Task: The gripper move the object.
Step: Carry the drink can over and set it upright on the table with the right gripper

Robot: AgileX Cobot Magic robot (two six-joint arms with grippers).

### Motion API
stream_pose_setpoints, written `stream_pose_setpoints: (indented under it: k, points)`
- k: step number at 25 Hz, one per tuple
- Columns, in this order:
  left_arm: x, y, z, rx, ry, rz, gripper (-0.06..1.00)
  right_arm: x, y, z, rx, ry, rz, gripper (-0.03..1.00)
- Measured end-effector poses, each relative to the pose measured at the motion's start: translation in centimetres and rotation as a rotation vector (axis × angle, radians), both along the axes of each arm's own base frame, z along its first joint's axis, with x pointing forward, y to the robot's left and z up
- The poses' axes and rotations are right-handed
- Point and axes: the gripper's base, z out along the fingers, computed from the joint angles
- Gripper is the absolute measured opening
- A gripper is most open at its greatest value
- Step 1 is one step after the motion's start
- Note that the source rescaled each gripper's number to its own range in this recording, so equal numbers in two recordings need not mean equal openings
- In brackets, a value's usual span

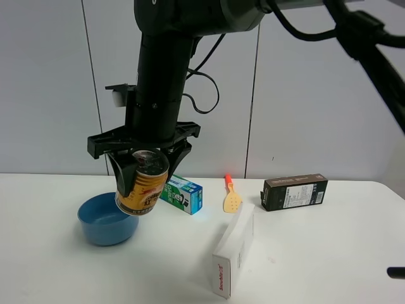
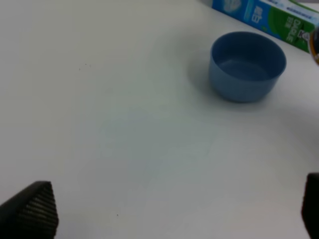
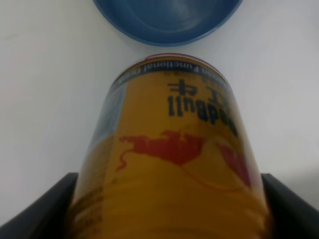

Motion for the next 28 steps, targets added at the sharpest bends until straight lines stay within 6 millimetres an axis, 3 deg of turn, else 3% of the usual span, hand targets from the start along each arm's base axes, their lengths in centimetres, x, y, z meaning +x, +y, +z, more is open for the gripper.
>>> stream_pose_setpoints:
  k: [8, 17, 23, 28]
  points:
    - [0.0, 0.0, 0.0, 0.0, 0.0, 0.0, 1.0, 1.2, -0.5, -2.2, -0.072, -0.013, -0.033, 0.0]
    - [0.0, 0.0, 0.0, 0.0, 0.0, 0.0, 1.0, 3.1, -2.1, -2.8, -0.086, -0.007, -0.085, 0.0]
    - [0.0, 0.0, 0.0, -0.001, 0.0, -0.001, 1.0, 3.6, -1.8, -6.3, -0.13, 0.045, -0.091, 0.0]
    - [0.0, 0.0, 0.0, -0.001, 0.0, -0.001, 1.0, 3.7, -1.9, -6.9, -0.135, 0.054, -0.095, 0.0]
